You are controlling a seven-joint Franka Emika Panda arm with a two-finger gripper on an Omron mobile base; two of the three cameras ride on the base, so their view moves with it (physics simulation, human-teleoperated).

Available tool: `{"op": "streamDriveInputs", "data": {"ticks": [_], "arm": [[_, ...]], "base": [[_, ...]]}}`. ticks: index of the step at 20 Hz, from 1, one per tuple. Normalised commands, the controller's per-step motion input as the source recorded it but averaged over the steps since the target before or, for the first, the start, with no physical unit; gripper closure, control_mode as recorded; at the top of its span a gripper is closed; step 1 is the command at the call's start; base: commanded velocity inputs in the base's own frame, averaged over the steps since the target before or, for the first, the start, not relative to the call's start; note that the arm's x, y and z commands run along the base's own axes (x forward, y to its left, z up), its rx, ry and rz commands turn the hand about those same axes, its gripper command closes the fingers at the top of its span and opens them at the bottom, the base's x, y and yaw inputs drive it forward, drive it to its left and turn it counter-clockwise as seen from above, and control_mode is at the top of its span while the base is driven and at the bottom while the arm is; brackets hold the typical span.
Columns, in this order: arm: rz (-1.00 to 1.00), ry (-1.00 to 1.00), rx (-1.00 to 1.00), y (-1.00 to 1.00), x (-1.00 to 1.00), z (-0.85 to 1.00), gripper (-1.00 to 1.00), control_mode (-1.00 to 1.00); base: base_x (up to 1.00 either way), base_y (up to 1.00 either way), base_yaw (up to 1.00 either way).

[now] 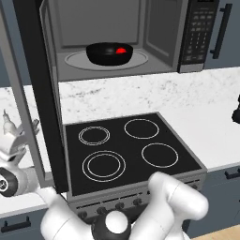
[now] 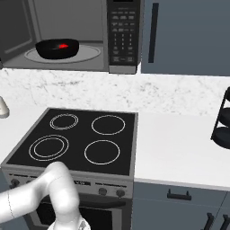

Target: Pick the tomato from the sink and place it in the bowl. Then pick the bowl and place it in the microwave. Then close the microwave door and press the start button.

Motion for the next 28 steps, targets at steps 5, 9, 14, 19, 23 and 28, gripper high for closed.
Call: {"op": "streamDriveInputs", "data": {"ticks": [5,9,14,19,23,28], "arm": [[0.0,0.0,0.0,0.31,-0.18,0.49,-1.0,-1.0],[0.05,-0.07,0.03,-0.03,-0.69,0.35,-1.0,-1.0],[0.16,-0.15,0.21,-0.55,-0.88,0.64,-1.0,-1.0],[0.21,-0.13,0.21,-0.77,-0.67,0.78,-1.0,-1.0],[0.18,-0.13,0.17,-0.98,-0.58,0.47,-1.0,-1.0],[0.17,-0.12,0.09,-1.0,-0.41,0.08,-1.0,-1.0]], "base": [[0.0,0.0,0.0],[0.0,0.0,0.0],[0.0,0.0,0.0],[0.0,0.0,0.0],[0.0,0.0,0.0],[0.0,0.0,0.0]]}}
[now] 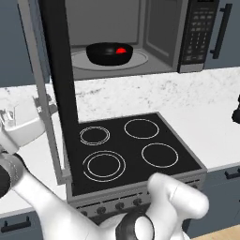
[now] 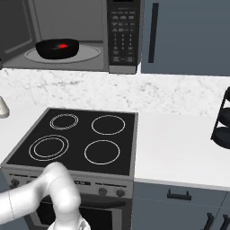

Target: Pick the tomato from the sink and place it in the bowl. Then pick the bowl and place it in the microwave. Then close the microwave door and press the start button.

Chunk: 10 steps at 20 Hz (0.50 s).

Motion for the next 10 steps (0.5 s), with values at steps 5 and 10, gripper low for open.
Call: {"op": "streamDriveInputs", "data": {"ticks": [5,10], "arm": [[0.17,-0.07,0.08,-1.0,-0.12,0.0,-1.0,-1.0],[0.2,-0.01,0.09,-1.0,0.0,0.0,-1.0,-1.0]], "base": [[0.0,0.0,0.0],[0.0,0.0,0.0]]}}
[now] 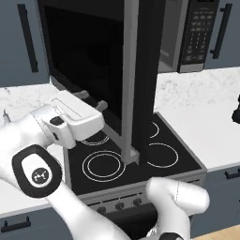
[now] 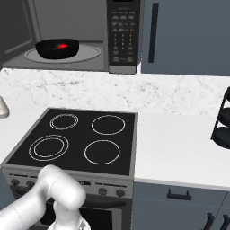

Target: Pick the tomato from the sink and place it in the bowl. Then pick the bowl and place it in the microwave. Then close the microwave door and press the start button.

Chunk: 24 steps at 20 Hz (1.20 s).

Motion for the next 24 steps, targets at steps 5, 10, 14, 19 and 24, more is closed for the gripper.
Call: {"op": "streamDriveInputs", "data": {"ticks": [5,10,14,19,24], "arm": [[0.18,0.0,0.08,-1.0,0.21,0.0,-1.0,-1.0],[0.1,0.0,0.05,-0.72,0.84,0.05,-1.0,-1.0],[0.07,0.0,0.02,-0.31,1.0,0.13,-1.0,-1.0],[0.06,0.0,0.0,-0.04,1.0,0.12,-1.0,-1.0],[0.09,0.0,0.01,0.0,1.0,0.16,-1.0,-1.0]], "base": [[0.0,0.0,0.0],[0.0,0.0,0.0],[0.0,0.0,0.0],[0.0,0.0,0.0],[0.0,0.0,0.0]]}}
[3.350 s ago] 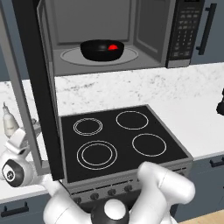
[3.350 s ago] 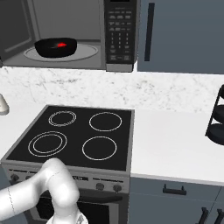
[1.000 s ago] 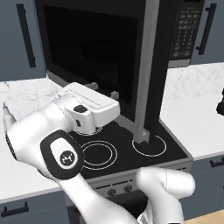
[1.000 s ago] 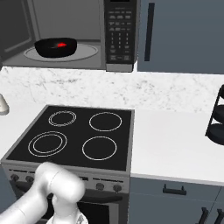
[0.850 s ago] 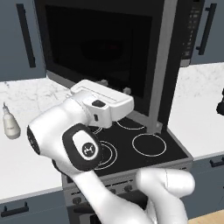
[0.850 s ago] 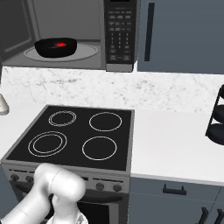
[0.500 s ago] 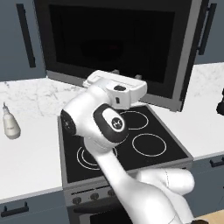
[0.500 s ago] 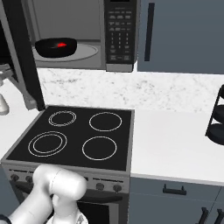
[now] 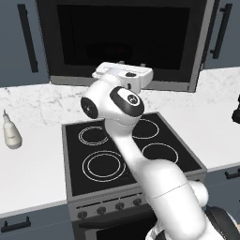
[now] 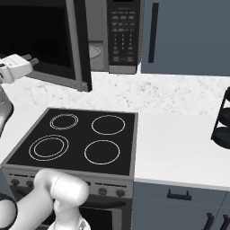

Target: Pick the tomato from the sink and place it in the bowl. Then pick the bowl and place it in the microwave. Then close the microwave door and press the start button.

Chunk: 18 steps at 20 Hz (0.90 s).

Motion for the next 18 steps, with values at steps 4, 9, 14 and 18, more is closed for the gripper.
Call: {"op": "streamDriveInputs", "data": {"ticks": [4,9,14,18], "arm": [[0.1,0.0,0.01,0.0,1.0,0.15,-1.0,-1.0],[0.1,0.0,0.0,-0.01,0.79,0.01,-1.0,-1.0],[0.09,0.0,0.0,-0.01,0.38,0.0,-1.0,-1.0],[0.06,0.0,0.0,-0.04,-0.08,0.0,-1.0,-1.0]], "base": [[0.0,0.0,0.0],[0.0,0.0,0.0],[0.0,0.0,0.0],[0.0,0.0,0.0]]}}
